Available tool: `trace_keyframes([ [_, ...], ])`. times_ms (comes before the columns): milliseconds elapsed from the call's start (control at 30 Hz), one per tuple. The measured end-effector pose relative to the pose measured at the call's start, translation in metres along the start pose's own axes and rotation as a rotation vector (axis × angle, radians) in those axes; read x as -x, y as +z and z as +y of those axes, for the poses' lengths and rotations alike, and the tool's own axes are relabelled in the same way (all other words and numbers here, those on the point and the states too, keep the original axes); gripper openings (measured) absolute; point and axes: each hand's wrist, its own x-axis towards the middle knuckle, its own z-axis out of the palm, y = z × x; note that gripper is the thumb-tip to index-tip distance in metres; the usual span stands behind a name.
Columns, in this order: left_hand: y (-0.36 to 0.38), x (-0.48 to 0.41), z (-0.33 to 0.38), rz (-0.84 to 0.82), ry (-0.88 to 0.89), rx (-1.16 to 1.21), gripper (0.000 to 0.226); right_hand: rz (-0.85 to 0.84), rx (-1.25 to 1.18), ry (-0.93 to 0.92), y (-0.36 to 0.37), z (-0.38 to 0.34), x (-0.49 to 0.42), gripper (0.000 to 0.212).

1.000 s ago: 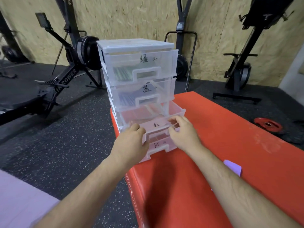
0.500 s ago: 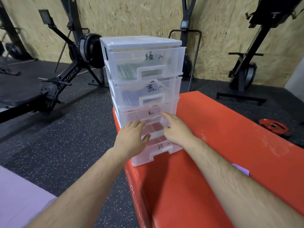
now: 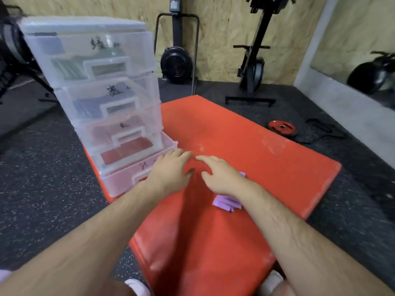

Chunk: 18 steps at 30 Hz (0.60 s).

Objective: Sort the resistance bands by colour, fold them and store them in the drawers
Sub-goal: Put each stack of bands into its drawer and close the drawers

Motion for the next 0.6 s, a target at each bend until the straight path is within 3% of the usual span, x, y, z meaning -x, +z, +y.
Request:
trace_keyframes([
  [167,0.036,-0.014,0.052,-0.125,0.098,-0.026,0.054,-0.055,0.033,0.184,-0.007,0.070,0.021,0.057],
  [300,0.062,-0.020,0.078,-0.237,0.075,-0.021,0.053,-0.086,0.064,0.334,-0.006,0.111,0.019,0.060],
  [467,0.077,-0.029,0.084,-0.346,0.014,0.038,0.051,-0.108,0.062,0.360,0.001,0.119,0.005,0.055],
  [533,0.081,-0.030,0.078,-0.380,-0.008,0.058,0.057,-0.076,0.058,0.356,0.001,0.119,-0.001,0.049],
  [600,0.081,-0.031,0.073,-0.392,-0.048,0.123,0.063,-0.075,0.013,0.336,-0.001,0.118,-0.005,0.026],
])
